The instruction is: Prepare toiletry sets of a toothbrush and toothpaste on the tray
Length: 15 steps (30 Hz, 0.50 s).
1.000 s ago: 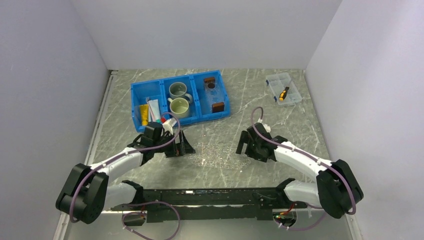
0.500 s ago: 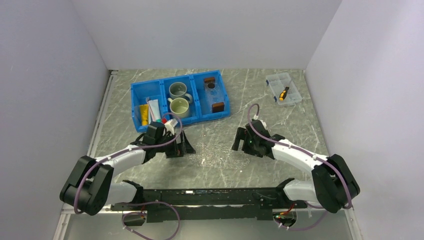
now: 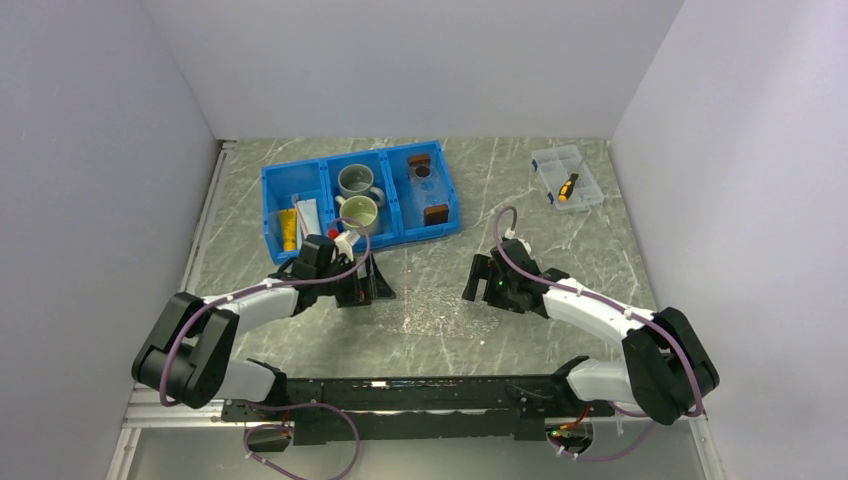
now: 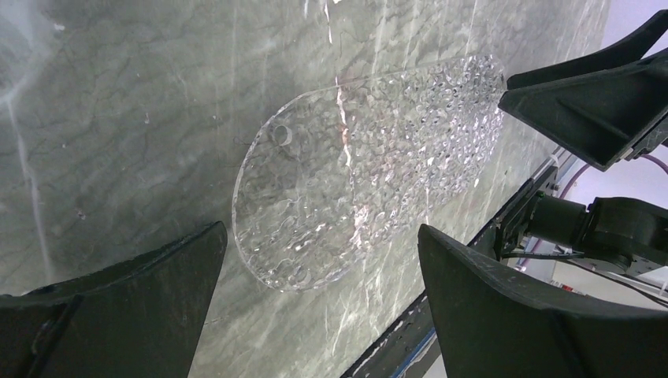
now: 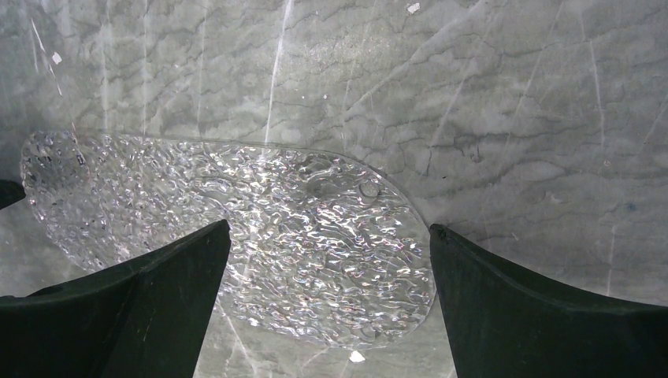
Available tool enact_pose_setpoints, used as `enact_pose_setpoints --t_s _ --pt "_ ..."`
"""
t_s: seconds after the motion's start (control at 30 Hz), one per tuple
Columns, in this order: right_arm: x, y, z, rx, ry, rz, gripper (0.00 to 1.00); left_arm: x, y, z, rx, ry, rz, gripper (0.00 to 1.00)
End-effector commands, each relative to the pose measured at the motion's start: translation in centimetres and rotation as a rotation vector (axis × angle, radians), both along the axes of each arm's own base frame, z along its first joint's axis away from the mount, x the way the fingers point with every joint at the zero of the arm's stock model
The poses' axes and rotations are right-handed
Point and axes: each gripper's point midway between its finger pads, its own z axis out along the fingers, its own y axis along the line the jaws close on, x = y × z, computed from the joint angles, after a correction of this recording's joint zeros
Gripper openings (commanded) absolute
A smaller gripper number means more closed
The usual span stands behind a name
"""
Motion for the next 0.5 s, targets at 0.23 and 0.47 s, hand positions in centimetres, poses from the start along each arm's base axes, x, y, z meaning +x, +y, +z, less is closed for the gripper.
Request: enact_pose_setpoints --t_s 0.23,0.47 --pt "-2.1 0.8 -1.8 0.022 0.081 0.054 1.00 -0.9 -0.3 -1.2 0.003 -0.005 -0.022 0.99" --pt "-1.9 1.5 -1.9 0.021 0.081 0.064 1.00 -1.8 0.1 -1.1 0.017 -0.008 -0.026 0.99"
